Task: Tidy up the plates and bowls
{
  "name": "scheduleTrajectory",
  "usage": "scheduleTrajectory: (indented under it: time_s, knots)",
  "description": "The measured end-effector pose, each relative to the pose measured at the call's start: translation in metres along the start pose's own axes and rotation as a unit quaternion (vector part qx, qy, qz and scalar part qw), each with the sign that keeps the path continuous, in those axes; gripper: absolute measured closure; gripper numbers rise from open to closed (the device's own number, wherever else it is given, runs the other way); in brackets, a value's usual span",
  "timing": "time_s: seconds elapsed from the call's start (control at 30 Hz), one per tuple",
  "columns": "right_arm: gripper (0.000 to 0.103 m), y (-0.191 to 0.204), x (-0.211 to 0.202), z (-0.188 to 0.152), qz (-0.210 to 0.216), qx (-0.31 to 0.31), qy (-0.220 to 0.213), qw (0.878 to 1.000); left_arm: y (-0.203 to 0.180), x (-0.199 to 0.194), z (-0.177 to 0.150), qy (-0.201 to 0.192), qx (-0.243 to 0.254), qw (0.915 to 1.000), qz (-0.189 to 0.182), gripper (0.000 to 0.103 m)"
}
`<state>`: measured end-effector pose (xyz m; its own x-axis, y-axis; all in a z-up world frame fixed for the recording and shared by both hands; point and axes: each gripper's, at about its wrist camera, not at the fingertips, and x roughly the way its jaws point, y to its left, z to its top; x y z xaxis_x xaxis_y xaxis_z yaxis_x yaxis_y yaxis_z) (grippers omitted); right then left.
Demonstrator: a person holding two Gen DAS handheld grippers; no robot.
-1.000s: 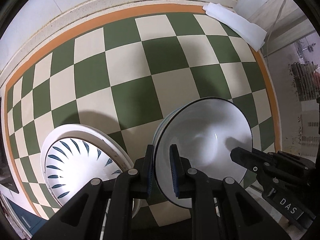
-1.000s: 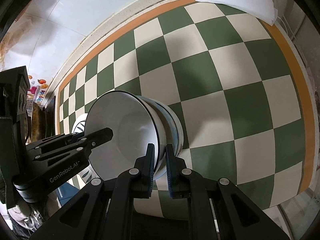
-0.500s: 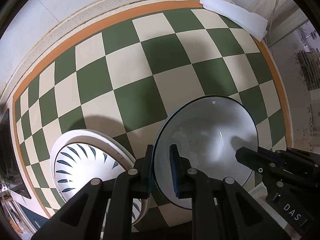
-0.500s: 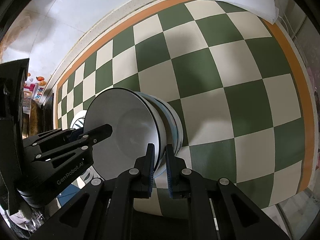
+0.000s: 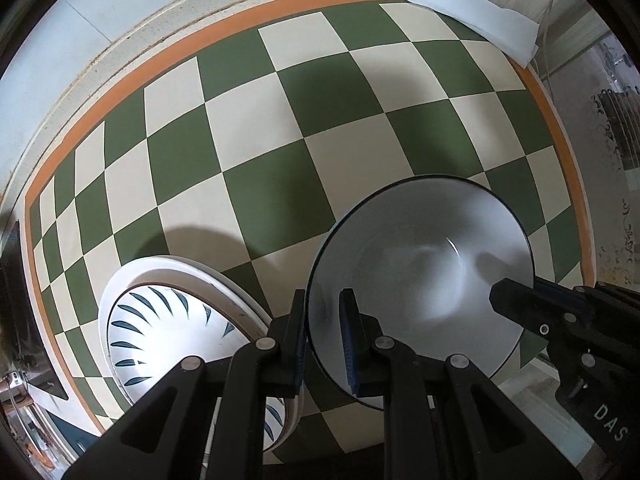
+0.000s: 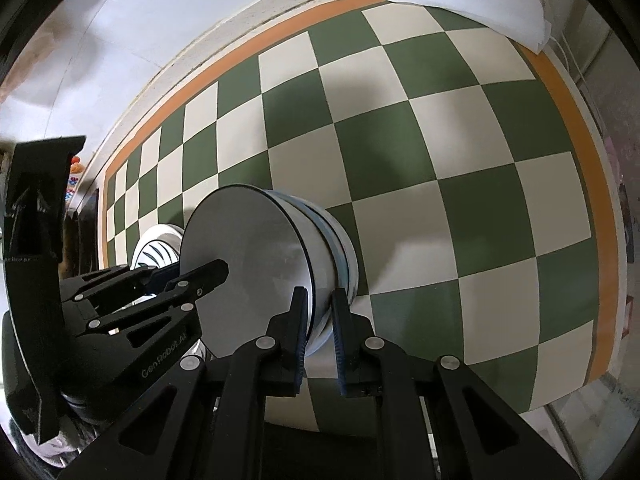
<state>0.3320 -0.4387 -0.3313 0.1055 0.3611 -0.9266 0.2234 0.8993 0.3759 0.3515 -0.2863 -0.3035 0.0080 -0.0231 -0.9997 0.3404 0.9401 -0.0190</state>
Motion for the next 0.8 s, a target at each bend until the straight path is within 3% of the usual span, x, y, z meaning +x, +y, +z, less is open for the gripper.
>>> scheduleTrajectory:
  time_s: [0.53,0.8]
  knots:
    - [0.089,-0.005,0.0,0.001,-0.009,0.016,0.002,1.0,0.002,-0.007,-0.003,-0.005,-0.002,1.0,-0.008,0.09]
    - [0.087,0.002,-0.011,-0.006,-0.03,0.004,-0.008,1.0,0.004,-0.034,-0.012,-0.031,0.0,0.9994,-0.017,0.088]
